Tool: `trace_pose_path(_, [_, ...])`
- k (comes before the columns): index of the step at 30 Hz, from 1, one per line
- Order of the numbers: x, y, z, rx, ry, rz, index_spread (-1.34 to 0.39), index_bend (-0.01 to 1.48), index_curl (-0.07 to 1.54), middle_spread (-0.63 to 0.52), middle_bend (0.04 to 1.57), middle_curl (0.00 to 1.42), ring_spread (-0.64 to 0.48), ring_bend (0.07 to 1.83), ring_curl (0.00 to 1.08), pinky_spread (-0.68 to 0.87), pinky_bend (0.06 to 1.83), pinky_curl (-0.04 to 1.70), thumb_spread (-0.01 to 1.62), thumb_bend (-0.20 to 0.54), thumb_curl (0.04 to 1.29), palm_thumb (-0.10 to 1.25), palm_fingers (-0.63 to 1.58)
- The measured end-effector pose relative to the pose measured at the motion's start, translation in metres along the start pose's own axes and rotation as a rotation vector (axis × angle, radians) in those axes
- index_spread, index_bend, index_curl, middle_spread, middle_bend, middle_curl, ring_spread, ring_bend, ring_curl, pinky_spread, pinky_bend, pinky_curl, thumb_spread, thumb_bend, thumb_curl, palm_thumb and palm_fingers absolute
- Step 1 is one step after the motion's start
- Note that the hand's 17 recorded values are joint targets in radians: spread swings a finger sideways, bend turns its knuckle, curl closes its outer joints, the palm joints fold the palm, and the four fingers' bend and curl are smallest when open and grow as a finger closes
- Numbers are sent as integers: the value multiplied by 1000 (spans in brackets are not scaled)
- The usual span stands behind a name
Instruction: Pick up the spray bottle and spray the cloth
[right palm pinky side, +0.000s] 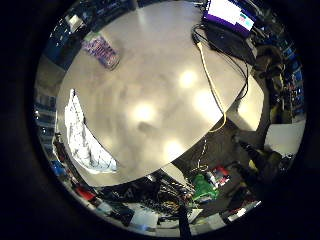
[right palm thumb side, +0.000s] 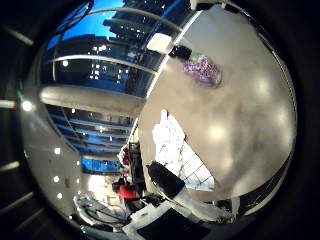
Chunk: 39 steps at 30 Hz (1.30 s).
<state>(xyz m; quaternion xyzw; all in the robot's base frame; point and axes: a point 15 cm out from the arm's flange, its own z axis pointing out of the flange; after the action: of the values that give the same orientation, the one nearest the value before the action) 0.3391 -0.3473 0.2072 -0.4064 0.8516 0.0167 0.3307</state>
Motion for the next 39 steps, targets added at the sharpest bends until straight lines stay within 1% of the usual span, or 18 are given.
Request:
trace_pose_path(4, [-3, -11, -1, 13, -44, -12, -212, 148, 256, 115, 200, 321, 173, 284, 277, 373, 405, 330, 1011, -26, 281, 442, 21])
trace_pose_path(10, [6, -20, 9, 6, -58, -2, -211, 147, 255, 113, 203, 329, 174, 290, 275, 372, 401, 325, 1017, -24, 284, 451, 27])
trace_pose_path(17, [12, -47, 14, 36, -93, 16, -204, 152, 256, 112, 200, 334, 174, 294, 273, 371, 399, 324, 1018, -26, 287, 455, 35])
trace_pose_path(22, [6, -63, 21, 39, -155, 24, -205, 151, 256, 112, 198, 334, 162, 297, 273, 374, 400, 322, 1025, -25, 288, 460, 36])
trace_pose_path(34, [-3, -65, 55, 11, -239, 31, -205, 150, 254, 112, 198, 337, 156, 305, 272, 373, 405, 316, 1032, -25, 288, 462, 39])
trace_pose_path(39, [-7, -67, 68, 3, -254, 3, -205, 151, 255, 112, 197, 335, 156, 307, 271, 373, 408, 314, 1035, -25, 286, 469, 37])
